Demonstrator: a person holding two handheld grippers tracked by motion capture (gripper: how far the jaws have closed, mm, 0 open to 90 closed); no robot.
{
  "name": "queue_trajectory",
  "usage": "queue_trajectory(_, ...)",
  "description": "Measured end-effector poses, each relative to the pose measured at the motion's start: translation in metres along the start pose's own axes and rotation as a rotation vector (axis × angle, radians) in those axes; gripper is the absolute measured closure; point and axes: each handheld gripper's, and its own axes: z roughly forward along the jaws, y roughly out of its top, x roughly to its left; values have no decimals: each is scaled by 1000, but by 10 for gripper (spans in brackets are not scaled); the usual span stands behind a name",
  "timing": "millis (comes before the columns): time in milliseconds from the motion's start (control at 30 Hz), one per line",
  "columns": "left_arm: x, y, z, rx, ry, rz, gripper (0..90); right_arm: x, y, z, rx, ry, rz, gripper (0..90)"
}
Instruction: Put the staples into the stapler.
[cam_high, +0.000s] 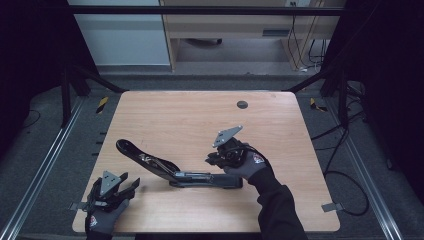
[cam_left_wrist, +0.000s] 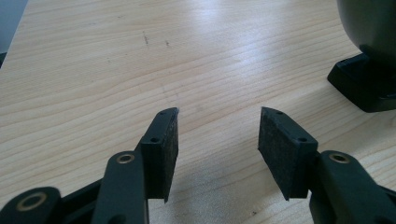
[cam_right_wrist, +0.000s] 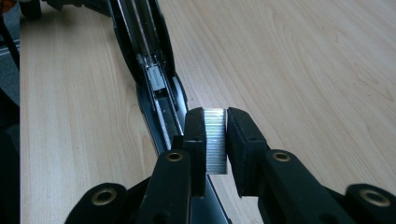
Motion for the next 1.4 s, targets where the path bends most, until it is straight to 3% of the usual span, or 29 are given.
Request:
queue_trajectory(367,0,0,0,-6,-3,3,476,6,2,16,26,45,-31,783)
queue_trajectory(1400,-1,0,0,-4,-11,-1,498,6,-6,31,64,103,-86,783)
